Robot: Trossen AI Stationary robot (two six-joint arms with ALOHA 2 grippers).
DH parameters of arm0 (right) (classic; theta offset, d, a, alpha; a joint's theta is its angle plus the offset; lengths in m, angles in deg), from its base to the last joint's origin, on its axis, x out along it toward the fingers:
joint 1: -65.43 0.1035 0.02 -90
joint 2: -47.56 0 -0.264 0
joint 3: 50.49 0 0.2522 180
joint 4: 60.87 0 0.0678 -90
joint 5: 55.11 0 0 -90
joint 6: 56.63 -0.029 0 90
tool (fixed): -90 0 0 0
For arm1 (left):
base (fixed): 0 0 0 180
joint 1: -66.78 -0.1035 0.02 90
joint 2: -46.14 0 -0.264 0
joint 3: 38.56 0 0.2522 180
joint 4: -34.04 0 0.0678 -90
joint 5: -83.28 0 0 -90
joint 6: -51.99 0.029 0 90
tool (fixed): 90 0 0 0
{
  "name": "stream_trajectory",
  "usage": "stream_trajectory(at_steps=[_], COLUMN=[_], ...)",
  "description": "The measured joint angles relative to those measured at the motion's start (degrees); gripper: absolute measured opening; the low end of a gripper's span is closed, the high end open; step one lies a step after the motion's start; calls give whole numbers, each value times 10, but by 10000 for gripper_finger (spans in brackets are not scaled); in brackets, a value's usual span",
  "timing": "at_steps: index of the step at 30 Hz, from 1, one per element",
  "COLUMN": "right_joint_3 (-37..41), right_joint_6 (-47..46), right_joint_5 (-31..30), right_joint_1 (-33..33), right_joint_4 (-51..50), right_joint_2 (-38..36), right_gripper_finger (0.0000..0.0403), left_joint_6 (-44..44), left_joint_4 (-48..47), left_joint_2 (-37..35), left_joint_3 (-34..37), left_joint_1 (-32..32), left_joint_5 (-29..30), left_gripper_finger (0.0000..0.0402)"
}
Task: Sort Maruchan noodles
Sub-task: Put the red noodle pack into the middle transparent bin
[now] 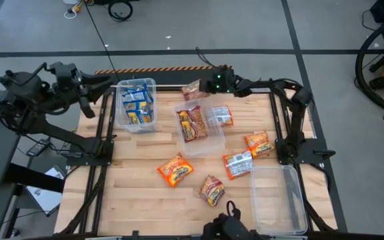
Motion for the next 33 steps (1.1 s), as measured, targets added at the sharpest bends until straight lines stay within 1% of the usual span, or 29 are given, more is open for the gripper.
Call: stream_trajectory(at_steps=[4,8,12,15,17,19,22,28,29,33], right_joint_3=[0,0,0,0,0,0,0,0,0,0], right_joint_6=[100,261,445,539,558,567,585,575,571,550], right_joint_5=[-40,-47,-46,-45,-40,-22,-12,-15,-22,-89], right_joint_1=[5,26,76,123,153,181,223,284,293,319], right_joint_4=[8,26,24,23,16,-3,-63,-179,-193,-241], right_joint_2=[-63,-136,-207,-256,-284,-310,-337,-336,-329,-301], right_gripper_finger=[4,4,3,4,5,5,5,5,5,5], left_joint_6=[0,0,-4,-14,-22,-25,-26,-37,-37,-41], left_joint_4=[-3,-18,-18,-18,-19,-19,-18,-13,-13,-13], left_joint_2=[0,0,0,0,0,0,0,4,5,10], left_joint_3=[0,0,0,0,0,0,0,0,0,0], left_joint_1=[0,0,0,0,0,0,0,0,0,0], left_joint_5=[-1,-1,-1,-1,-1,-1,-1,-1,-1,-15], left_gripper_finger=[123,123,123,123,123,123,123,123,123,123])
